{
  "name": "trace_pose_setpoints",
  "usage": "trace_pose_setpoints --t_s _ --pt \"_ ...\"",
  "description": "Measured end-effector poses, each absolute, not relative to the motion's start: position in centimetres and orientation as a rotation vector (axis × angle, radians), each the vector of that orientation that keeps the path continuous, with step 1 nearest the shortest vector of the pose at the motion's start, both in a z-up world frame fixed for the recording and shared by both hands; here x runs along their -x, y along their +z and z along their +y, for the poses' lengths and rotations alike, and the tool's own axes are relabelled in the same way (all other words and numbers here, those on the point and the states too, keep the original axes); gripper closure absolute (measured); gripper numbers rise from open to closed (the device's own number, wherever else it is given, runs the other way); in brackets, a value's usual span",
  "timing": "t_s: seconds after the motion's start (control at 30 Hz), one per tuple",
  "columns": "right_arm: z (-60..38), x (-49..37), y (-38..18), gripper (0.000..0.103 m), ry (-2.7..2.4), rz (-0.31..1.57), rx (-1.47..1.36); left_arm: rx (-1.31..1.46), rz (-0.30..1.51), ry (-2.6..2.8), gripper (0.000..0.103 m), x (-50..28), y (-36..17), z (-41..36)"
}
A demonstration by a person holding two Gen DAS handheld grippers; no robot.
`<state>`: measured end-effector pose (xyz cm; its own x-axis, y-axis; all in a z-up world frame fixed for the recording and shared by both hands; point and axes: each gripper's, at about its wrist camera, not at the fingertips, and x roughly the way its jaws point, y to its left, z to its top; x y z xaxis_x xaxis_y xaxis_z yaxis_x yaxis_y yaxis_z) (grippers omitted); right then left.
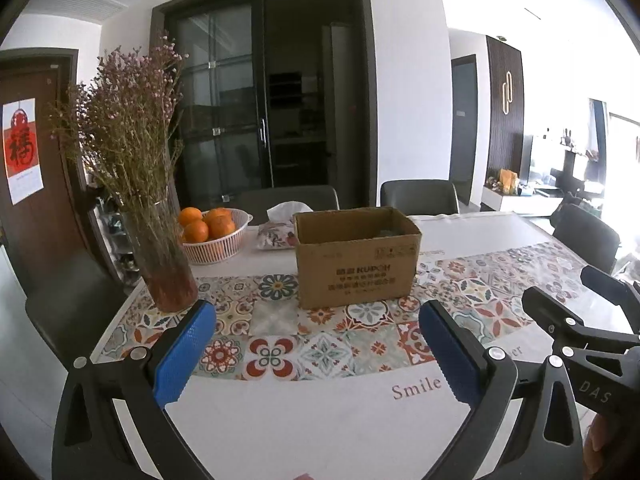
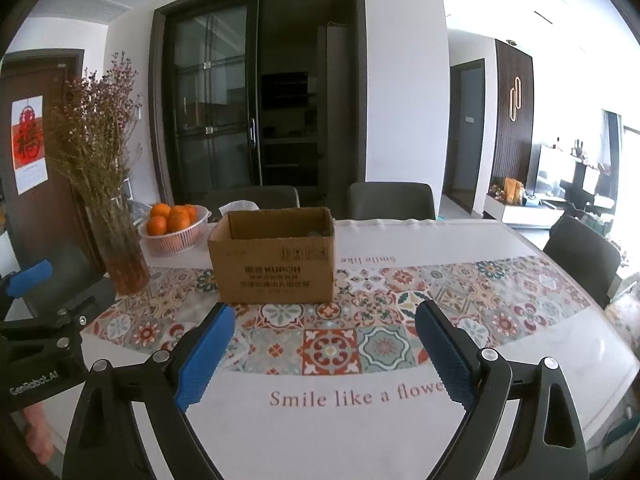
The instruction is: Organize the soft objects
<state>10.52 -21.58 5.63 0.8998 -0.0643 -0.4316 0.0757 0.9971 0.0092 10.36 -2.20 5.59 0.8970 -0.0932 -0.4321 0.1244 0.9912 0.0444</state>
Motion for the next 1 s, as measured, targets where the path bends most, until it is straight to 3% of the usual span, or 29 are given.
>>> trace_pose_setpoints --t_s 1.0 --pt "-21.2 -4.8 4.6 0.010 -0.069 0.408 -0.026 -0.063 0.421 -0.114 0.000 -5.7 4.2 -1.3"
